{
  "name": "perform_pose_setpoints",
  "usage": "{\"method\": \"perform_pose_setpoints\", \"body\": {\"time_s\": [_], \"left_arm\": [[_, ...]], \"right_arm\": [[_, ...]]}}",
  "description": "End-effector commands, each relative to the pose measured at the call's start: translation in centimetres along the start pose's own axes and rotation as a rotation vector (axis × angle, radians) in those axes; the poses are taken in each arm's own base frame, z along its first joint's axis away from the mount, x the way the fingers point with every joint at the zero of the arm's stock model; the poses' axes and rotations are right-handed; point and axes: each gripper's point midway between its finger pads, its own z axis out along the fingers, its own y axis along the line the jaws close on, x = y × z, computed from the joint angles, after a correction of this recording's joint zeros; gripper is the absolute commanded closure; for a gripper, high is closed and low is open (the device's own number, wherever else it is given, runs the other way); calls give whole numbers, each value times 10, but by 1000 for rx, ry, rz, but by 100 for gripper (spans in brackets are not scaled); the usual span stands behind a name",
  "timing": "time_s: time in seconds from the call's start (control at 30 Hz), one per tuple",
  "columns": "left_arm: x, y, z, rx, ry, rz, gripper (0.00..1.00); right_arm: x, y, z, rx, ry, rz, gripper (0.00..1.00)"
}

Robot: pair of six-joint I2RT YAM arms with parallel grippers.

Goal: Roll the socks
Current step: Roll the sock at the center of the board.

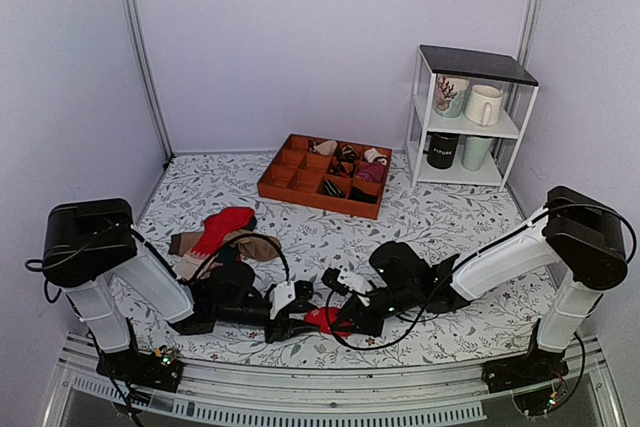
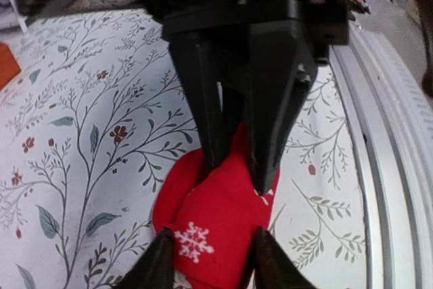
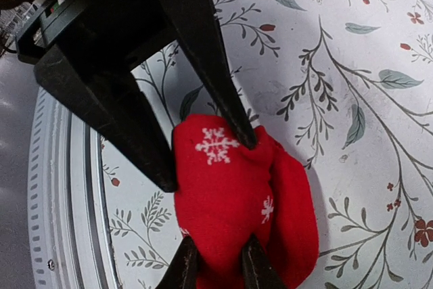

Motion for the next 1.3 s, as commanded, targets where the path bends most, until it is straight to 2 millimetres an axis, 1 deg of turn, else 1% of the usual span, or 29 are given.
{"method": "perform_pose_setpoints", "body": {"time_s": [0.0, 0.07, 0.1, 0.17, 0.27, 0.33, 0.37, 0.43, 0.53, 0.6, 0.67, 0.7, 0.77, 0.87, 0.93, 1.0, 1.07, 1.13, 1.27], "left_arm": [[-1, -9, 8, 64, 2, -19, 73], [2, -10, 9, 75, 14, -35, 79], [2, -11, 10, 81, 16, -41, 85], [5, -12, 12, 89, 28, -60, 100], [13, -10, 15, 83, 79, -103, 100], [23, -9, 17, 75, 133, -141, 100], [30, -8, 17, 69, 163, -164, 100], [41, -8, 18, 59, 211, -205, 100], [60, -10, 16, 50, 288, -266, 100], [72, -13, 13, 48, 333, -306, 100], [83, -15, 9, 45, 365, -337, 100], [88, -17, 7, 44, 379, -353, 100], [96, -19, 4, 40, 398, -381, 100], [102, -22, 3, 47, 417, -406, 100], [105, -24, 3, 54, 427, -424, 100], [107, -26, 2, 60, 440, -439, 100], [111, -27, 1, 62, 463, -457, 100], [113, -27, 1, 68, 480, -471, 100], [117, -29, 0, 73, 494, -487, 100]], "right_arm": [[92, -8, 4, 26, 303, 140, 83], [90, -8, 4, 22, 300, 140, 83], [90, -7, 4, 21, 301, 141, 83], [88, -8, 6, 21, 300, 143, 83], [85, -8, 6, 25, 298, 146, 83], [81, -9, 6, 28, 292, 145, 82], [78, -10, 6, 36, 288, 146, 80], [73, -13, 6, 56, 280, 147, 71], [61, -17, 4, 82, 260, 139, 65], [47, -19, 1, 105, 234, 125, 59], [32, -23, -5, 145, 201, 105, 50], [21, -23, -11, 162, 173, 93, 45], [1, -25, -22, 192, 122, 75, 40], [-24, -25, -37, 220, 71, 50, 37], [-35, -21, -47, 228, 56, 24, 37], [-40, -18, -55, 226, 43, -8, 37], [-40, -8, -60, 184, 28, -84, 37], [-35, 2, -62, 143, 7, -164, 37], [-20, 13, -58, 111, -1, -261, 37]]}}
